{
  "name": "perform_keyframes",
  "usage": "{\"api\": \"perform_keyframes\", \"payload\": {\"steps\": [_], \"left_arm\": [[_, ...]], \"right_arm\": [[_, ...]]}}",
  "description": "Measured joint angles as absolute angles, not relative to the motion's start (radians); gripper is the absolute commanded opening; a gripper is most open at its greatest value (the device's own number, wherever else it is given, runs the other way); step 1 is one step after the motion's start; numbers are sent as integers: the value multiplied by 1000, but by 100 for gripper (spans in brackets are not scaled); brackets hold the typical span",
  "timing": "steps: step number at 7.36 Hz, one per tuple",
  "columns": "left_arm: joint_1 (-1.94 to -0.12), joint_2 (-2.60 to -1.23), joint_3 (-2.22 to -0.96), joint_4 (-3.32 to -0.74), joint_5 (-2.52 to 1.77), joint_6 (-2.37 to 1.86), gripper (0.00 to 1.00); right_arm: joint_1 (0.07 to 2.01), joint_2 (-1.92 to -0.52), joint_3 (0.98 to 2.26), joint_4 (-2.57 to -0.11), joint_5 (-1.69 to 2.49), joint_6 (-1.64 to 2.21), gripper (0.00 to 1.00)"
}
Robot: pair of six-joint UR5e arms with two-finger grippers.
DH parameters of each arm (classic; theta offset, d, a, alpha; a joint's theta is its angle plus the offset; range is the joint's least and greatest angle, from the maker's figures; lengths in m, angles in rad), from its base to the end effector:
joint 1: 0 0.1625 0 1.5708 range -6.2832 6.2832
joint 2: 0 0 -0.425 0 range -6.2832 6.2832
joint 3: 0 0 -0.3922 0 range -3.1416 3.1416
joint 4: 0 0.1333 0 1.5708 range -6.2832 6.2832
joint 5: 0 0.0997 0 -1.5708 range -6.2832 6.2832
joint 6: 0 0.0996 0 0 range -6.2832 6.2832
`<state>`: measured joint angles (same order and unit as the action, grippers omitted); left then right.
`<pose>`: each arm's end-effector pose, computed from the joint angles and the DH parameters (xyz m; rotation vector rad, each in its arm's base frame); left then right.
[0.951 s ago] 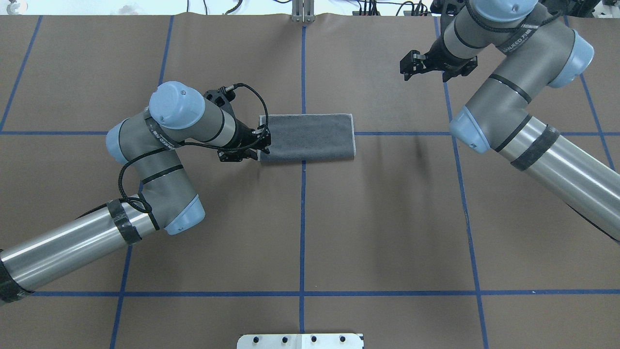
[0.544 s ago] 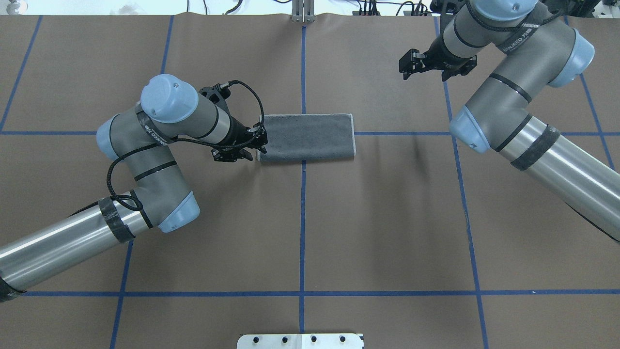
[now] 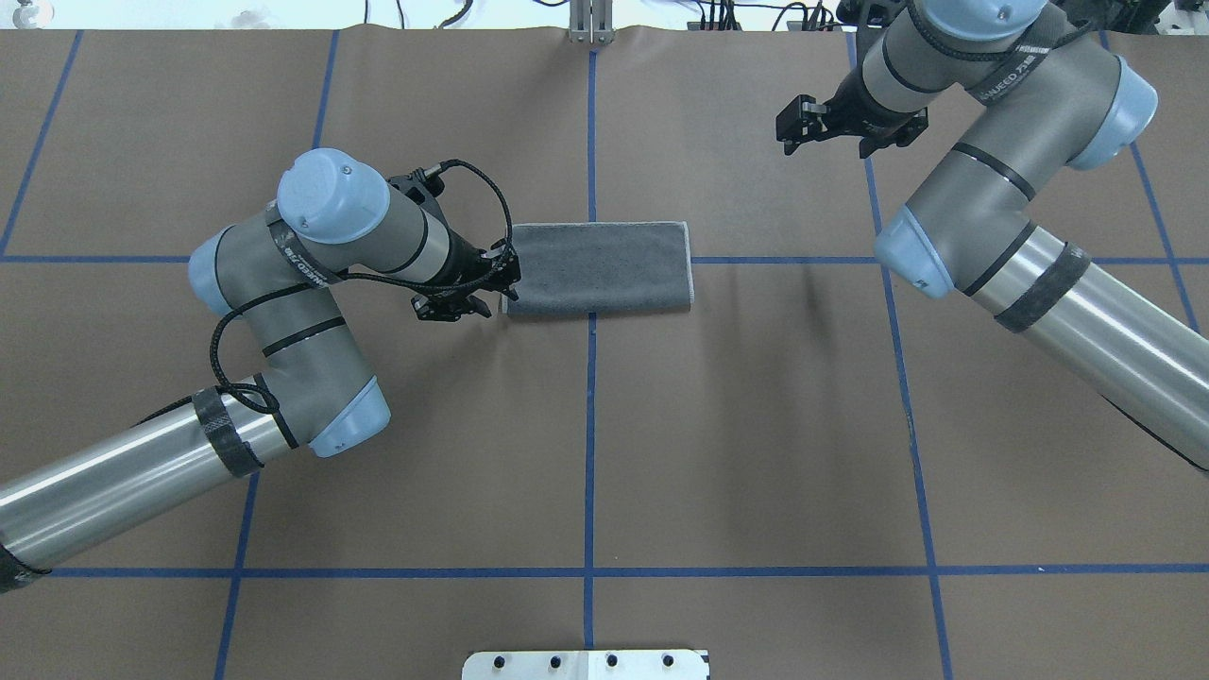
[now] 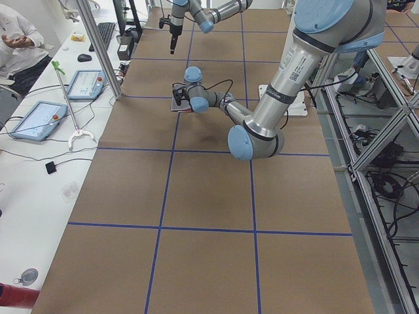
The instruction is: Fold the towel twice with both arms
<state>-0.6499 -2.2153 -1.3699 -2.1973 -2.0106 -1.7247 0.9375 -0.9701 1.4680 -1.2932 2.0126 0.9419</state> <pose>0.5314 -0.5180 0.2897 -0.1274 1.1268 -0.4820 -0.3524 -0.6333 0.3203 0.2407 -0.8357 0.1177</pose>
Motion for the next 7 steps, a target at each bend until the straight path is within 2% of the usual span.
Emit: {"api": "perform_keyframes", "payload": {"steps": [7], "left_arm": [[-634, -2217, -1373, -2207, -1920, -1862, 55]], "right_arm": [[939, -972, 1468, -1293, 2013, 940, 99]]}}
